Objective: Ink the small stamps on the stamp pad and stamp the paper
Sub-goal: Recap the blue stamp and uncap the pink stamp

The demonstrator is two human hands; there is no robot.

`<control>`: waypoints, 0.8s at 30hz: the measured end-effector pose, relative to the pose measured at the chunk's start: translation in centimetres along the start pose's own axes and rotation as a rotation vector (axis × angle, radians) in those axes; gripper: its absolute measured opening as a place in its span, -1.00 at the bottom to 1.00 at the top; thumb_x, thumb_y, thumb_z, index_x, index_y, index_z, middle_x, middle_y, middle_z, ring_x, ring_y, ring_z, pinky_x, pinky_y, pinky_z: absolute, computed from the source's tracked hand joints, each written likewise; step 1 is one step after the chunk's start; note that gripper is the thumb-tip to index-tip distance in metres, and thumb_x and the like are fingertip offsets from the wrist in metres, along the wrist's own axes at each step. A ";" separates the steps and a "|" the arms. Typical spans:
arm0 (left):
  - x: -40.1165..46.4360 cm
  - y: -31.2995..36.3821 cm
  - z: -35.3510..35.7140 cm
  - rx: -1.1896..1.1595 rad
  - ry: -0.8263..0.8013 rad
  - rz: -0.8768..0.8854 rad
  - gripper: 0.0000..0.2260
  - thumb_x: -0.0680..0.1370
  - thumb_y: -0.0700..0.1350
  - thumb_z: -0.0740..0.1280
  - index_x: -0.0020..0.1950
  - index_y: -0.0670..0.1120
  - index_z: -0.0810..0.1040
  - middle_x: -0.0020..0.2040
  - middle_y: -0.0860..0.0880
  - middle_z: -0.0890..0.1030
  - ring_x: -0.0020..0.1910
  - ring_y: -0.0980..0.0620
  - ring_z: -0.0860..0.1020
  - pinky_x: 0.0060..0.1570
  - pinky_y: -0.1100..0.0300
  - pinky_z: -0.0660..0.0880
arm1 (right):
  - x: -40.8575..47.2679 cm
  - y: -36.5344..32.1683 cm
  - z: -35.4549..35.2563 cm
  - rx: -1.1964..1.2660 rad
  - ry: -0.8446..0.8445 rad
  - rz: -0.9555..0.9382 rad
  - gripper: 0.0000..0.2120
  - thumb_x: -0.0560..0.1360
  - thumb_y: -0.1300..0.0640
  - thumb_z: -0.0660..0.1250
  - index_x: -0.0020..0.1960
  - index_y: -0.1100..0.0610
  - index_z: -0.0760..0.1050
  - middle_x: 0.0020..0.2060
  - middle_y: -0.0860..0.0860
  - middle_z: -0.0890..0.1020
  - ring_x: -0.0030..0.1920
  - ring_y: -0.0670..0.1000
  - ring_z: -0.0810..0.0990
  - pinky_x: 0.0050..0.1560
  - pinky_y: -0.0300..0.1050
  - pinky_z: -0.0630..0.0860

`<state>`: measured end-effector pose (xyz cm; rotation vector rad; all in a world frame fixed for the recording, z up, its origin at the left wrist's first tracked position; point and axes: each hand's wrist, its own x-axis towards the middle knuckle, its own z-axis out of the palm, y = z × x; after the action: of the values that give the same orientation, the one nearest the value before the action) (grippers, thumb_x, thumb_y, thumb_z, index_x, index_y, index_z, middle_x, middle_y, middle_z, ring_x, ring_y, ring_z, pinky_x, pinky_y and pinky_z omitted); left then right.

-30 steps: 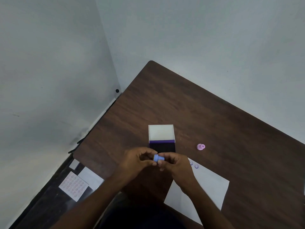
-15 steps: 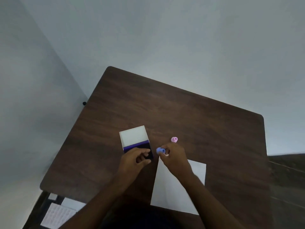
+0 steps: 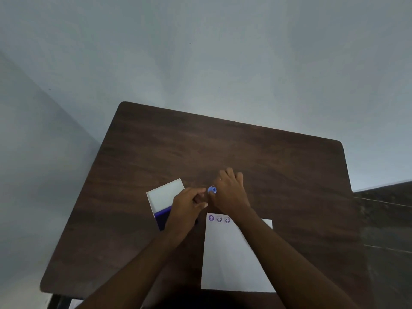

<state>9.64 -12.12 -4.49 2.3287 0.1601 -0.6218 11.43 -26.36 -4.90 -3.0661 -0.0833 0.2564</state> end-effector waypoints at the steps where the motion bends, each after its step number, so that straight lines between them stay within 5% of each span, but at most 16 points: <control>1: 0.2 0.0 0.0 0.003 -0.001 0.007 -0.68 0.50 -0.03 0.41 0.20 -0.10 0.54 0.19 -0.10 0.60 0.13 -0.06 0.55 0.22 0.15 0.36 | 0.2 0.1 0.2 -0.018 0.001 -0.009 -0.71 0.46 -0.10 0.25 -0.22 0.12 0.54 -0.07 0.06 0.59 0.02 0.08 0.43 0.09 0.09 0.36; 8: 1.0 -0.1 0.5 -0.024 0.018 0.083 -0.66 0.47 -0.05 0.44 0.22 -0.08 0.55 0.17 -0.08 0.61 0.12 -0.04 0.56 0.13 0.26 0.32 | 1.0 0.5 1.1 0.001 -0.038 -0.036 -0.68 0.45 -0.15 0.29 -0.12 0.12 0.57 0.00 0.07 0.59 0.09 0.09 0.43 0.15 0.11 0.33; 12: 1.6 0.0 0.6 -0.004 0.001 0.081 -0.65 0.50 -0.01 0.41 0.25 -0.09 0.54 0.20 -0.11 0.60 0.15 -0.08 0.55 0.22 0.16 0.35 | 0.9 0.5 1.2 0.066 -0.039 0.010 -0.68 0.45 -0.19 0.27 -0.07 0.06 0.56 0.03 0.03 0.57 0.09 0.04 0.43 0.15 0.05 0.32; 17: 1.5 -0.1 0.3 -0.097 0.037 0.191 -0.65 0.43 -0.11 0.48 0.21 -0.08 0.58 0.09 -0.04 0.65 0.00 0.10 0.58 -0.01 0.50 0.30 | 0.3 1.8 0.0 0.389 -0.033 0.158 -0.62 0.35 -0.11 0.43 0.07 0.07 0.53 0.07 0.06 0.49 0.13 0.07 0.40 0.12 0.03 0.40; 21: 1.5 -0.1 0.3 -0.130 0.064 0.222 -0.66 0.41 -0.15 0.50 0.17 -0.09 0.60 0.04 -0.03 0.66 -0.10 0.17 0.56 -0.06 0.47 0.39 | -0.6 3.2 -0.3 0.419 -0.107 0.218 -0.62 0.40 0.08 0.45 0.19 0.10 0.48 0.21 0.10 0.45 0.23 0.10 0.38 0.18 0.00 0.42; 24: 1.2 0.0 0.5 -0.134 0.062 0.226 -0.66 0.42 -0.14 0.50 0.18 -0.10 0.60 0.05 -0.04 0.66 -0.05 0.10 0.59 0.05 0.26 0.52 | -0.5 3.4 -0.1 0.377 -0.166 0.206 -0.71 0.43 0.14 0.43 0.13 0.15 0.52 0.17 0.12 0.48 0.19 0.11 0.43 0.14 -0.03 0.45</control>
<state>10.55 -12.56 -5.38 2.1975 -0.0319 -0.4139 11.11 -29.84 -4.93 -2.6722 0.2457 0.4773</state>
